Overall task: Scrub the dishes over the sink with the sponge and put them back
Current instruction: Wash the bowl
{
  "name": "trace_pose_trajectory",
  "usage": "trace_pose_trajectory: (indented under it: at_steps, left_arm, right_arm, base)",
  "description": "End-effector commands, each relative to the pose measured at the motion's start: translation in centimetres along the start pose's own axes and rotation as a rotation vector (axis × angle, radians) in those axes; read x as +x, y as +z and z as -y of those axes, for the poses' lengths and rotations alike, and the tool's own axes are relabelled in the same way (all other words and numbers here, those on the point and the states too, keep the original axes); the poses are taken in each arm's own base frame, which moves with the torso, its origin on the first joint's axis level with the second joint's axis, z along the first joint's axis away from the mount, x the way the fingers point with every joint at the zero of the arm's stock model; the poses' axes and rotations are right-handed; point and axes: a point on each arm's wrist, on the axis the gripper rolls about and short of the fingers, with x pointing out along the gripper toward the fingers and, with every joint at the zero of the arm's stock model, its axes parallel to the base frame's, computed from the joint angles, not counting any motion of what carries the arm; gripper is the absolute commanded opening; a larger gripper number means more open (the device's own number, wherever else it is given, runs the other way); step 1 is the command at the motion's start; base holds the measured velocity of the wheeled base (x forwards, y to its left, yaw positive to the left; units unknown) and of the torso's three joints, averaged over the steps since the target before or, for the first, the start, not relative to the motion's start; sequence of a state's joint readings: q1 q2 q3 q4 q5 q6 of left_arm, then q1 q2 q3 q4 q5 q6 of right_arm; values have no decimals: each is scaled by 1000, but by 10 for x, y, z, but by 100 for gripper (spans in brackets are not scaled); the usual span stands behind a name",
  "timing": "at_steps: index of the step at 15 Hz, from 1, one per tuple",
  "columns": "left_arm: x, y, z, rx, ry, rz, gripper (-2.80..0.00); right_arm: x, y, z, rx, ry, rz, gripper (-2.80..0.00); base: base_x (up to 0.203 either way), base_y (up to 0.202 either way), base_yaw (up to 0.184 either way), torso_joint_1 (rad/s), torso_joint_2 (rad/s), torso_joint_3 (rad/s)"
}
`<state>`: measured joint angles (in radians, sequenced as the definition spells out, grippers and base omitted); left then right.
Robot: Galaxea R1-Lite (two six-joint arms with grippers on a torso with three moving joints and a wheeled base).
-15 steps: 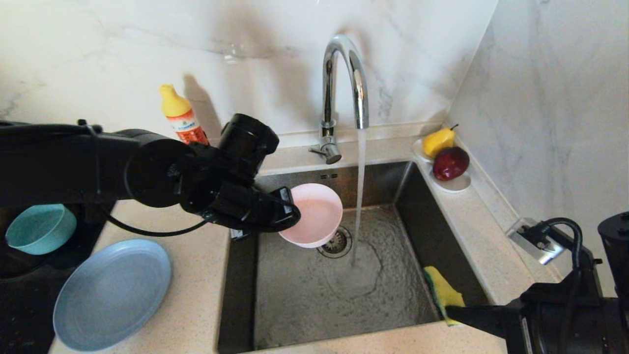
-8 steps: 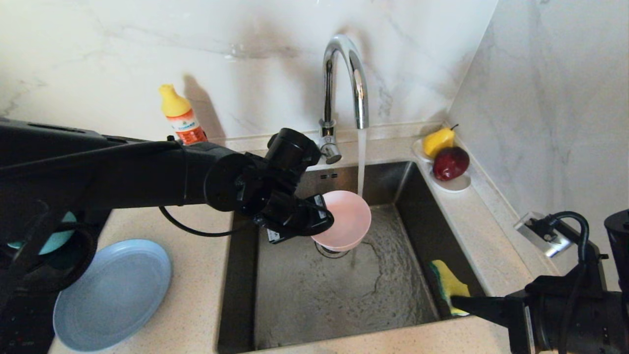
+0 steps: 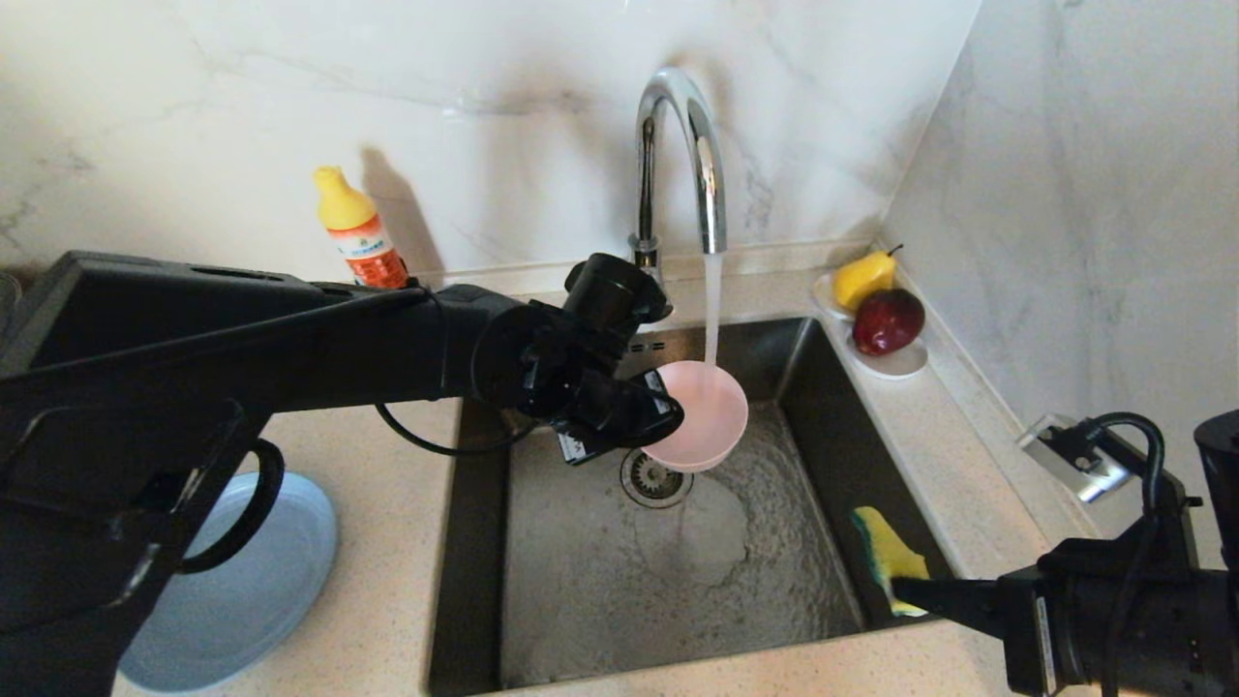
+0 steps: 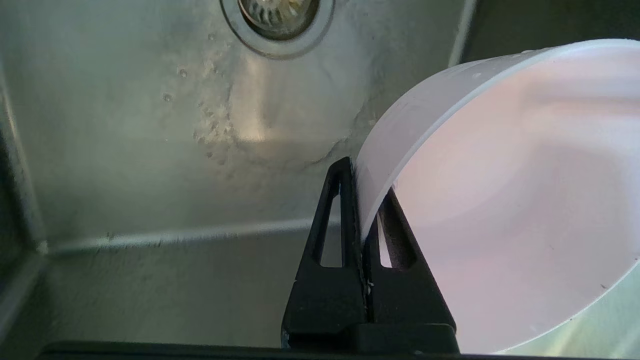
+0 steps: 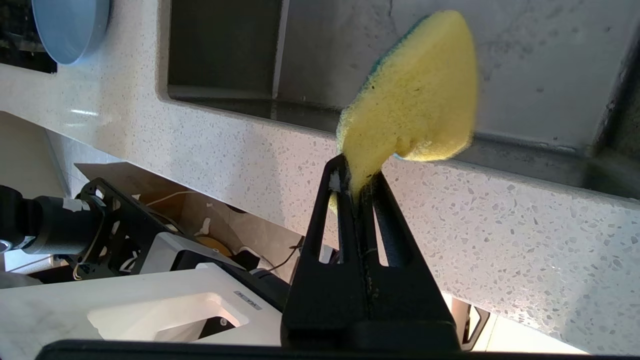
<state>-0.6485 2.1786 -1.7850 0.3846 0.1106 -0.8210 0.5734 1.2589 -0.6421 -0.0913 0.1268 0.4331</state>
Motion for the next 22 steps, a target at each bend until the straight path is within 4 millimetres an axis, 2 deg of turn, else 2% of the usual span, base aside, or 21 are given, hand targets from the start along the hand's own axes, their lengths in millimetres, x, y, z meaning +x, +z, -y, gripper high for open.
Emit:
trace_pose_trajectory:
  at_steps: [1,4,19,22]
  left_arm:
    - [16,1,2,-22,14,11,-280]
    - [18,6,8,-52,-5,30,-280]
    - [21,4,7,-71,4,20,-280]
    - [13,8,2,-61,33,22,-280]
  right_arm:
    - [2,0,0,4,-2,-5,-280]
    - [1,0,0,3,0,-1,-280]
    - [-3,0,0,3,4,11,-280]
    - [-3,-1,0,2,7,5,-280]
  base:
    - [0,0,0,0,0,0]
    - [0,0,0,0,0,0]
    - [0,0,0,0,0,0]
    - [0,0,0,0,0,0]
